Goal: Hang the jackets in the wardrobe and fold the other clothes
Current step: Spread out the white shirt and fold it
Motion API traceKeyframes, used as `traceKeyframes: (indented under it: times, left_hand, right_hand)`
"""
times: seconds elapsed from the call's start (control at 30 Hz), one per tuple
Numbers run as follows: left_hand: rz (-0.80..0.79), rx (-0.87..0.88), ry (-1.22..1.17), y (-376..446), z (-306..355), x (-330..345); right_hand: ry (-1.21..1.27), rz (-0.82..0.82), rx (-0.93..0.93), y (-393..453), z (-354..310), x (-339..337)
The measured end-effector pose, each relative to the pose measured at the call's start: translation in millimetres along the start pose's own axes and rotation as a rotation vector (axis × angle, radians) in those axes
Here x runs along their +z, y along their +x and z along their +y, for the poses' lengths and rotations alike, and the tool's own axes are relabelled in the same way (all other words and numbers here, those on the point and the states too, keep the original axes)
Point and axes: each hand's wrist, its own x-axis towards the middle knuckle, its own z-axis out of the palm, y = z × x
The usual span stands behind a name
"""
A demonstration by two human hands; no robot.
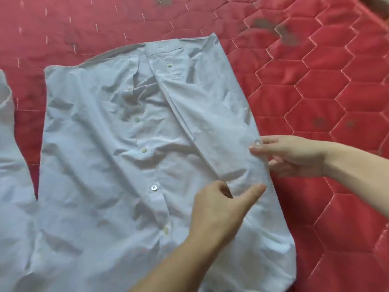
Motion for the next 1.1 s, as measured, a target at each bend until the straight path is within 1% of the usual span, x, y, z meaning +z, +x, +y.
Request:
traceKeyframes:
  times: [0.03, 0.13, 0.23, 0.27, 0.3, 0.37, 0.43, 0.47, 0.5, 0.53, 0.6, 0.63, 0.7, 0.73, 0.83, 0.87, 0.9, 0.93, 0.97, 1.0, 1.03, 1.07, 1.1]
  left_hand:
    - [-0.003, -0.014, -0.103, 0, -1, 8]
    - [-0.056, -0.077, -0.532, 5, 0, 15]
    - [-0.171, -0.089, -0.881, 3, -2, 8]
    - [-0.218, -0.108, -0.983, 1, -3, 5]
    - [-0.268, -0.139, -1.074, -1, -6, 3]
    - [-0.36, -0.218, -1.162, -8, -12, -2]
    - [-0.414, -0.298, -1.17, -12, -17, -2]
    - [-0.406, -0.323, -1.158, -16, -17, -1]
    - [-0.357, -0.309, -1.103, -20, -17, 2]
    - [-0.288, -0.263, -0.975, -24, -18, 7]
    - [-0.153, -0.137, -0.621, -37, -18, 19]
    - [-0.117, -0.092, -0.471, -44, -19, 27]
    - [-0.121, -0.041, -0.27, -55, -21, 42]
    - [-0.142, -0.016, -0.206, -58, -24, 49]
    - [-0.166, 0.085, -0.02, -61, -35, 67]
    - [-0.165, 0.125, 0.027, -62, -40, 72]
    - [-0.174, 0.159, 0.077, -63, -43, 75]
    - [-0.194, 0.191, 0.146, -64, -45, 77]
    - [-0.212, 0.228, 0.229, -64, -46, 78]
    - [-0.223, 0.271, 0.299, -63, -46, 77]
    - [-0.226, 0.309, 0.35, -63, -47, 76]
    - [-0.213, 0.352, 0.392, -63, -46, 73]
    - [-0.159, 0.421, 0.435, -62, -48, 69]
  right_hand:
    - [-0.007, 0.025, -0.036, -1, 1, 0]
    - [0.009, 0.177, -0.109, -6, 1, -8]
    - [0.037, 0.302, -0.15, -9, -1, -17]
    - [0.083, 0.313, -0.162, -9, -2, -21]
    - [0.14, 0.286, -0.166, -10, 0, -23]
    - [0.186, 0.106, -0.116, -10, 4, -21]
    - [0.099, -0.053, -0.052, -10, 12, -10]
    - [0.051, -0.071, -0.054, -11, 15, -4]
    - [0.018, -0.033, -0.077, -11, 17, -1]
    - [0.001, 0.031, -0.109, -13, 17, 1]
    - [-0.11, 0.164, -0.161, -21, 16, -3]
    - [-0.236, 0.226, -0.164, -24, 16, -7]
    - [-0.55, 0.366, -0.113, -28, 21, -16]
    - [-0.658, 0.44, -0.068, -28, 25, -22]
    - [-0.824, 0.573, 0.035, -25, 38, -37]
    - [-0.904, 0.615, 0.048, -25, 43, -39]
    - [-0.983, 0.689, 0.019, -24, 47, -38]
    - [-1.042, 0.788, -0.066, -23, 51, -35]
    - [-1.103, 0.889, -0.203, -23, 54, -29]
    - [-1.178, 0.943, -0.37, -21, 55, -20]
    - [-1.261, 0.938, -0.523, -18, 54, -8]
    - [-1.329, 0.882, -0.609, -12, 52, 4]
    - [-1.376, 0.8, -0.628, -5, 54, 13]
